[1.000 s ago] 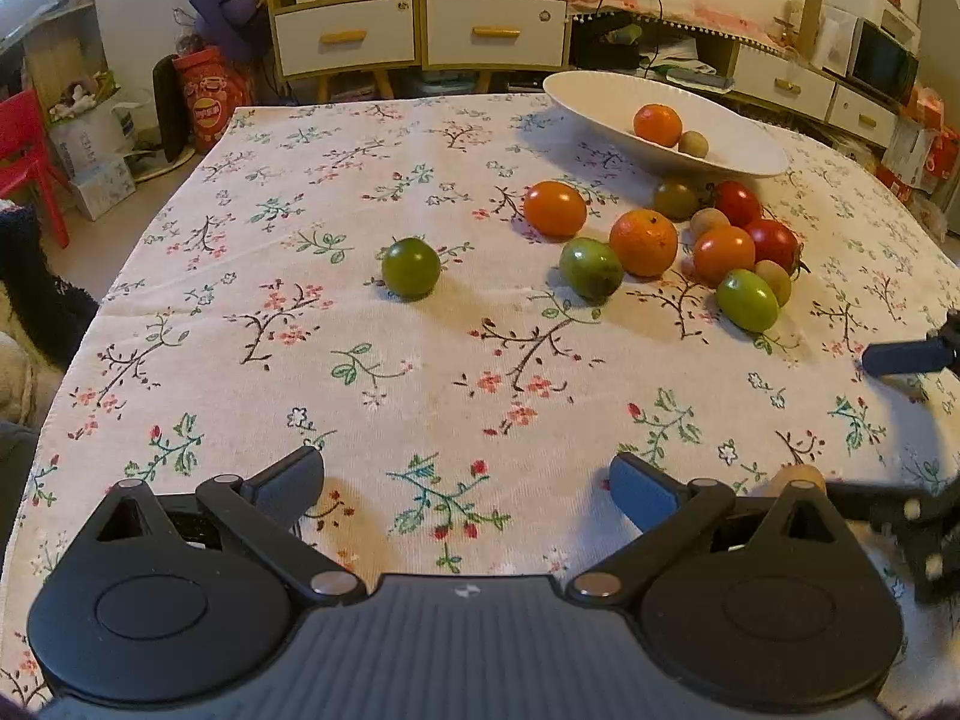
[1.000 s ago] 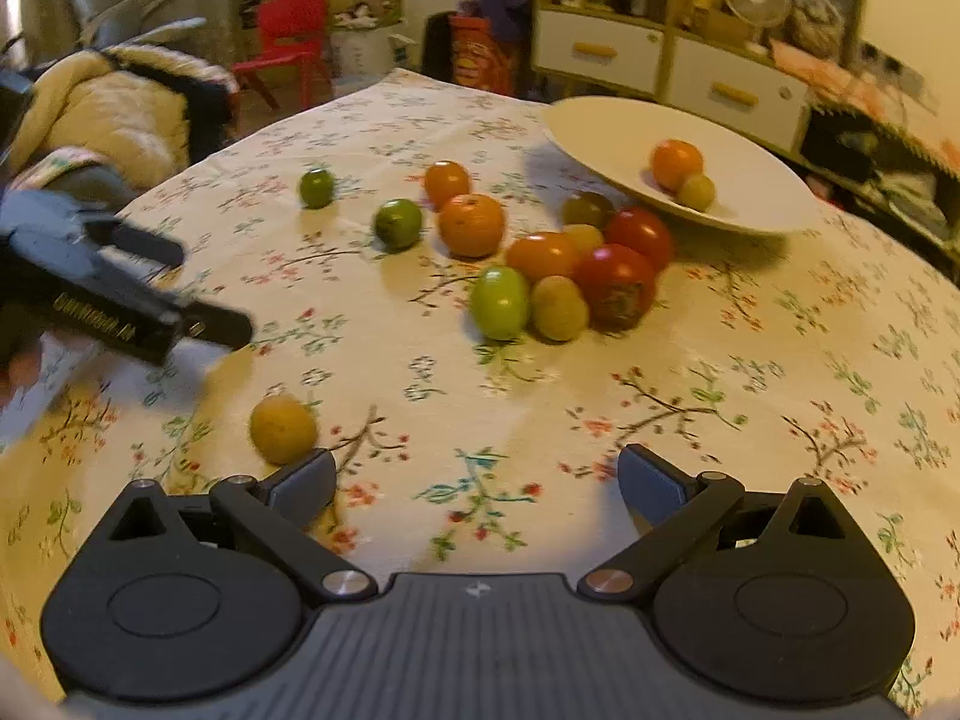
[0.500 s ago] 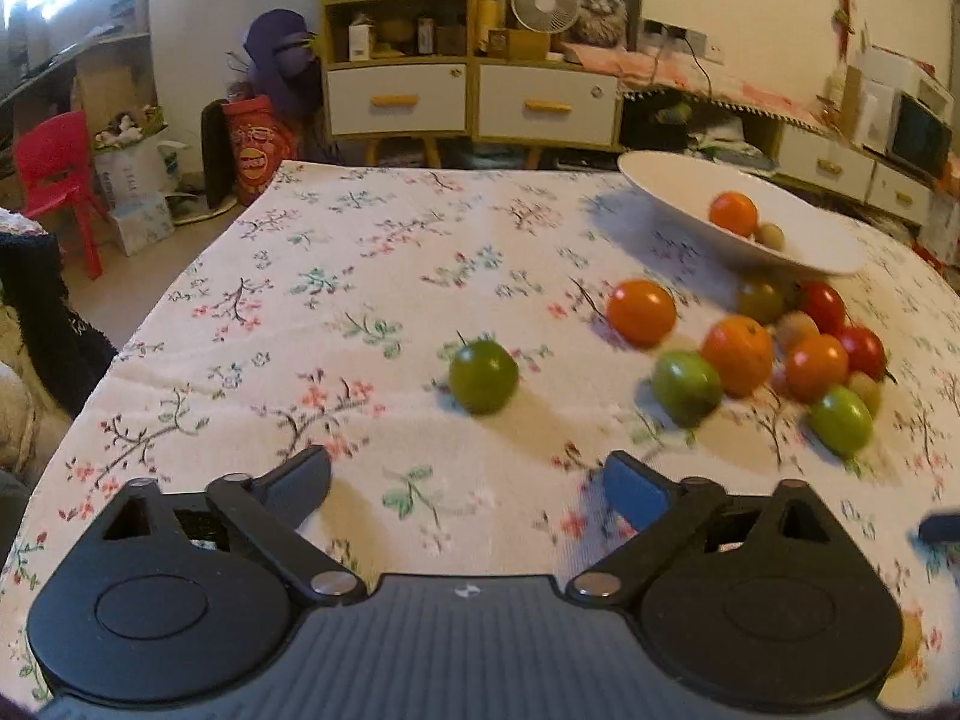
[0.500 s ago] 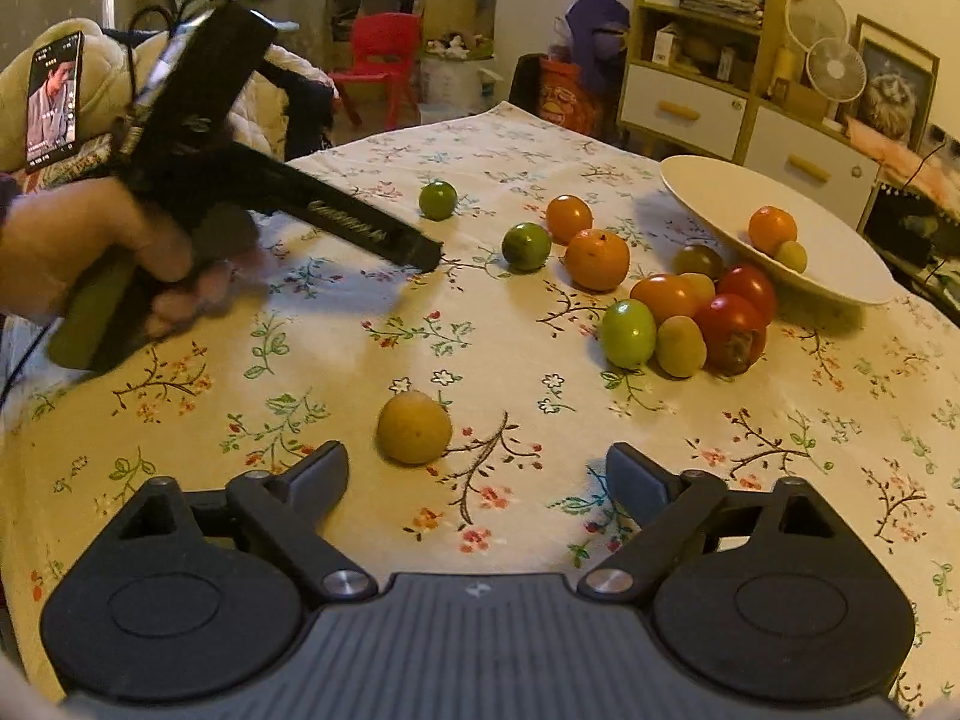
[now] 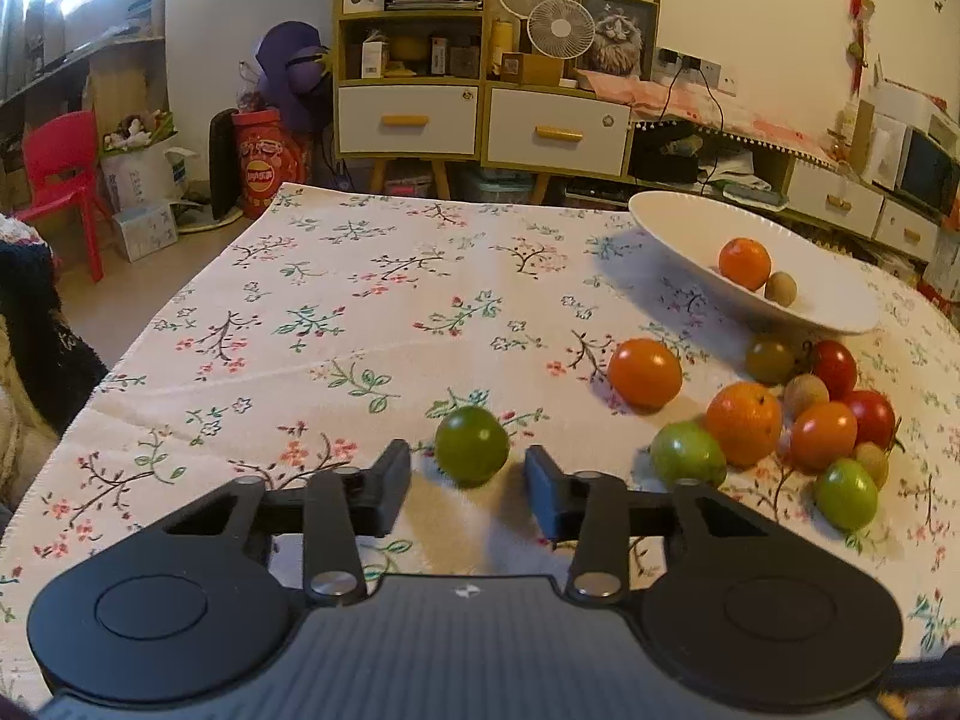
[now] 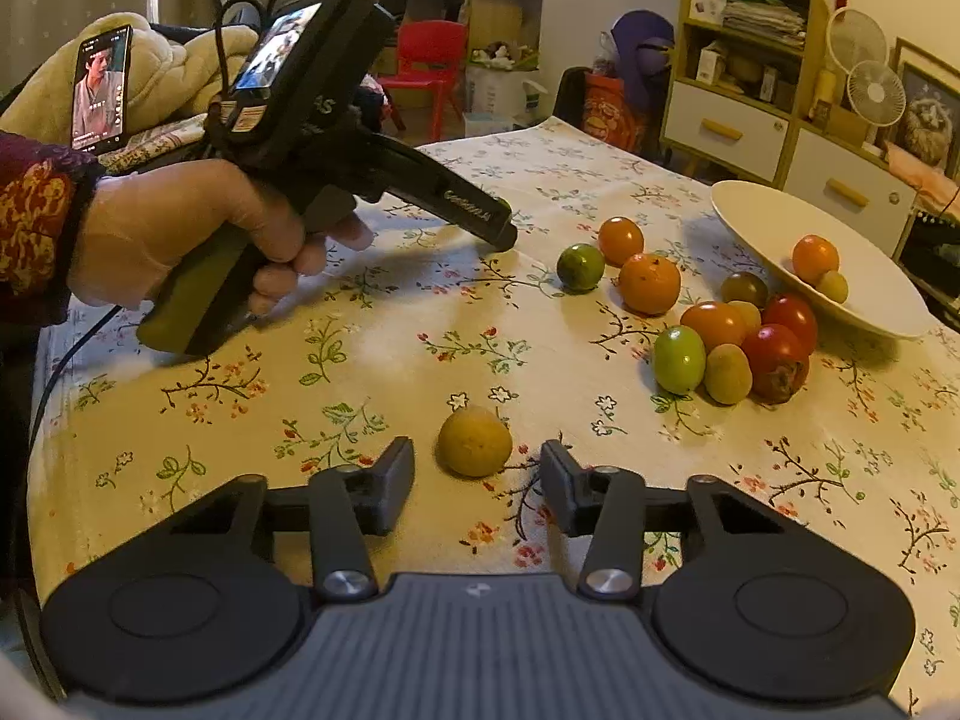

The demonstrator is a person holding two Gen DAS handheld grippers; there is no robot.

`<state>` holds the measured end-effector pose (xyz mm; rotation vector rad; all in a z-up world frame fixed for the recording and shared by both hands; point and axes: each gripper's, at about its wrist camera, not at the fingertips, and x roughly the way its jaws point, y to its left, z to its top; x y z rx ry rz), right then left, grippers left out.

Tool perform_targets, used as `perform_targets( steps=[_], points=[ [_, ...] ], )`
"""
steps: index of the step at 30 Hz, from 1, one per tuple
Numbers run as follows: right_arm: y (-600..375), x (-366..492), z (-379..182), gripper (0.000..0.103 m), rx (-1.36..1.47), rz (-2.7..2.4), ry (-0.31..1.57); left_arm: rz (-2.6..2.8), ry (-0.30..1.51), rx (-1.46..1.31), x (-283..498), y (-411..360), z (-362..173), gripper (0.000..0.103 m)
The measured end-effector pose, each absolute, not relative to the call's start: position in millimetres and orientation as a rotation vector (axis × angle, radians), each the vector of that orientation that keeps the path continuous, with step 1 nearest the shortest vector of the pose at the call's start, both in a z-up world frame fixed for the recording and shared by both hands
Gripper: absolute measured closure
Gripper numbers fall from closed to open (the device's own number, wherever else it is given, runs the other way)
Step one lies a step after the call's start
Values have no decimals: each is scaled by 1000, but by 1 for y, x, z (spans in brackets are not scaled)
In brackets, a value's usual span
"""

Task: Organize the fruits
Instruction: 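Grasp a dark green lime with the left tool while the right tool grasps a tan round fruit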

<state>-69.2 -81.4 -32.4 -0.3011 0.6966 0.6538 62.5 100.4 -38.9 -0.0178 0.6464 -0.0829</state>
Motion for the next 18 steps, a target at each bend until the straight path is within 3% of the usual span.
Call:
perform_targets(
  steps=[1,6,18],
  points=[
    [-81,-69,-32,66,-302,654,696,-85,648,-24,63,100,-39,77],
    [-80,-67,-32,79,-309,650,695,-89,658,-44,64,99,-38,78],
    [-85,-55,-29,80,-275,611,723,-125,685,-49,58,92,-34,78]
  ],
)
